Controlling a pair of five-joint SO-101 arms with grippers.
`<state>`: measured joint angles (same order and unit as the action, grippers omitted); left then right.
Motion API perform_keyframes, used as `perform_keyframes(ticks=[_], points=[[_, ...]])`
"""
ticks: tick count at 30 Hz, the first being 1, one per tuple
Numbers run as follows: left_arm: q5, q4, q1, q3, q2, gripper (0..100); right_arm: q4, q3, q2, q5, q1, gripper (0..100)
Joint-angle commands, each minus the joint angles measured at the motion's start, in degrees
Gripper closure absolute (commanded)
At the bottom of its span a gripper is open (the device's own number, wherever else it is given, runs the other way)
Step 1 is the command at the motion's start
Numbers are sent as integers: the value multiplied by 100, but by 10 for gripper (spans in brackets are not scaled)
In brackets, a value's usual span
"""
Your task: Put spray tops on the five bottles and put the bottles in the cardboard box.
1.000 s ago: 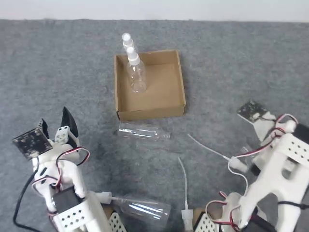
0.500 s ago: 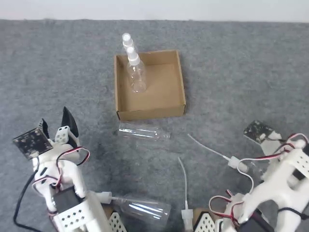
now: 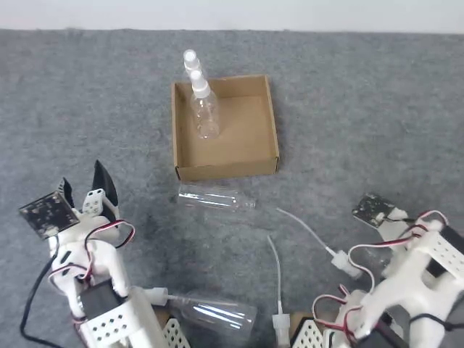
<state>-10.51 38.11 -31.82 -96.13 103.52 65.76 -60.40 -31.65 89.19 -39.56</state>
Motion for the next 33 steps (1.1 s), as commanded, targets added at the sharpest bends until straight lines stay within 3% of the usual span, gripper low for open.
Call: perform_keyframes(ticks=[1,13,19,33], points=[[62,-158,18,48,123,772,-66,26,-233,-721,541,937],[62,-158,18,48,123,772,-13,70,-242,-2497,2009,937],[62,-158,18,48,123,772,22,149,-242,-2892,2519,937],[62,-158,18,48,123,772,382,158,-242,-4088,5376,937]])
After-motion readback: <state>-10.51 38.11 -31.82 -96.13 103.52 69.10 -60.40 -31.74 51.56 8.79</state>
